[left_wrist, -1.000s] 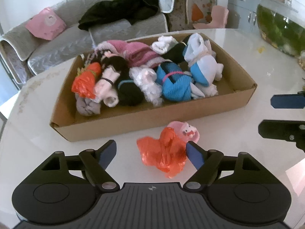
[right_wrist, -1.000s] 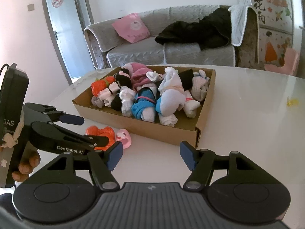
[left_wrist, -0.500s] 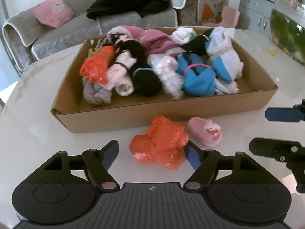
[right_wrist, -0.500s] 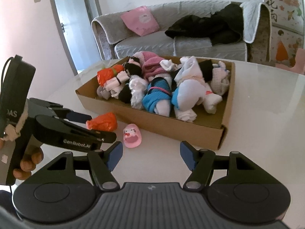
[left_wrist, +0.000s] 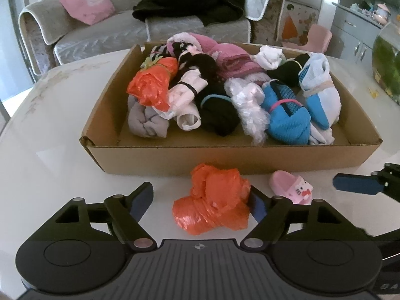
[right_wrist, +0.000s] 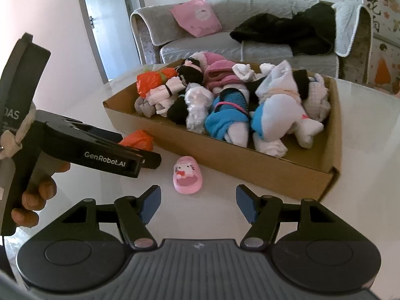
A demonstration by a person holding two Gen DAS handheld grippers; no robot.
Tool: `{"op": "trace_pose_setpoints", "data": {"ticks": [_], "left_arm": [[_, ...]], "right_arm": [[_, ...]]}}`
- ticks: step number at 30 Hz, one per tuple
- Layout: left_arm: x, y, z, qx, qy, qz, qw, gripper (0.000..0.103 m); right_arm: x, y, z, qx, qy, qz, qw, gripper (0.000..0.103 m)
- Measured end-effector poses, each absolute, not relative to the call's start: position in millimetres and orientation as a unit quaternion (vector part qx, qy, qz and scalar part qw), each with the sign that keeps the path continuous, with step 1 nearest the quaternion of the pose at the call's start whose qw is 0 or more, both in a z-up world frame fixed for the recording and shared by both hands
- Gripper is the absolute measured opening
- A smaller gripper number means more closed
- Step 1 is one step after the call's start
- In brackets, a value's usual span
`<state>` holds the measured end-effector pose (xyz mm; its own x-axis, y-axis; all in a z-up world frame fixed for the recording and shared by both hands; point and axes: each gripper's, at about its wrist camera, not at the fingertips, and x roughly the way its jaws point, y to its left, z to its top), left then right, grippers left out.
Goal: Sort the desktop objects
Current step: 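Move both open tools back over the orange bundle and pink slipper, then grasp the orange plastic bundle with the left tool while the right grasps the pink Hello Kitty slipper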
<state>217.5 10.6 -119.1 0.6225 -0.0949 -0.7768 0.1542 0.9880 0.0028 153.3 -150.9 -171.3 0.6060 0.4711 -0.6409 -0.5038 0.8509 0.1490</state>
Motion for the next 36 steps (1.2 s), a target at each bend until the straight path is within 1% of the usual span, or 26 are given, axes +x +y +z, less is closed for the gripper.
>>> {"op": "trace_pose_setpoints", "data": {"ticks": [3, 4, 7, 12, 16, 21, 23, 24, 26, 27, 28, 29, 31, 32, 34, 36], "left_arm": [[217.8, 12.5, -119.9, 0.034, 0.425, -0.067, 0.902, 0.084], [217.3, 13.7, -120.2, 0.033, 0.423, -0.066, 0.903, 0.084], [217.1, 16.3, -120.1, 0.03, 0.42, -0.06, 0.905, 0.084], [216.3, 17.9, -120.1, 0.027, 0.414, -0.052, 0.908, 0.084], [217.3, 18.8, -120.5, 0.025, 0.41, -0.048, 0.91, 0.084], [217.6, 22.1, -121.0, 0.024, 0.408, -0.045, 0.912, 0.084], [217.3, 24.9, -121.2, 0.021, 0.407, -0.04, 0.912, 0.084], [217.2, 26.5, -121.1, 0.019, 0.406, -0.039, 0.913, 0.084], [217.5, 29.6, -121.0, 0.017, 0.406, -0.037, 0.913, 0.084], [218.0, 30.5, -121.1, 0.017, 0.405, -0.036, 0.913, 0.084], [218.3, 31.2, -121.1, 0.017, 0.405, -0.035, 0.913, 0.084], [218.7, 31.3, -121.3, 0.016, 0.405, -0.034, 0.914, 0.084], [219.0, 31.3, -121.4, 0.017, 0.404, -0.032, 0.914, 0.084], [218.7, 31.3, -121.5, 0.018, 0.404, -0.033, 0.914, 0.084], [216.9, 32.1, -121.5, 0.018, 0.403, -0.034, 0.914, 0.083], [214.3, 33.4, -121.1, 0.019, 0.402, -0.037, 0.915, 0.08]], "right_arm": [[154.0, -146.4, -173.7, -0.025, 0.348, 0.274, 0.896, 0.064], [153.9, -144.8, -174.1, -0.025, 0.346, 0.273, 0.897, 0.068], [153.4, -141.8, -174.9, -0.019, 0.342, 0.275, 0.898, 0.074], [149.8, -134.7, -175.6, -0.032, 0.335, 0.277, 0.9, 0.076], [151.2, -130.2, -174.9, -0.036, 0.334, 0.278, 0.9, 0.08], [149.4, -125.4, -174.4, -0.051, 0.333, 0.27, 0.902, 0.079], [149.1, -122.2, -174.2, -0.06, 0.331, 0.265, 0.904, 0.077], [149.0, -121.3, -174.2, -0.063, 0.33, 0.264, 0.904, 0.073], [150.5, -120.7, -173.7, -0.066, 0.329, 0.261, 0.905, 0.07], [151.7, -121.3, -173.4, -0.065, 0.328, 0.26, 0.906, 0.063], [152.1, -122.1, -173.2, -0.063, 0.326, 0.258, 0.907, 0.054], [152.9, -123.3, -172.9, -0.059, 0.325, 0.256, 0.908, 0.05], [155.5, -125.2, -172.4, -0.05, 0.324, 0.254, 0.91, 0.028], [157.0, -126.3, -172.5, -0.047, 0.324, 0.251, 0.911, 0.027], [156.6, -127.3, -173.1, -0.046, 0.322, 0.25, 0.912, 0.026], [155.2, -123.6, -173.3, -0.053, 0.32, 0.246, 0.913, 0.026]]}}
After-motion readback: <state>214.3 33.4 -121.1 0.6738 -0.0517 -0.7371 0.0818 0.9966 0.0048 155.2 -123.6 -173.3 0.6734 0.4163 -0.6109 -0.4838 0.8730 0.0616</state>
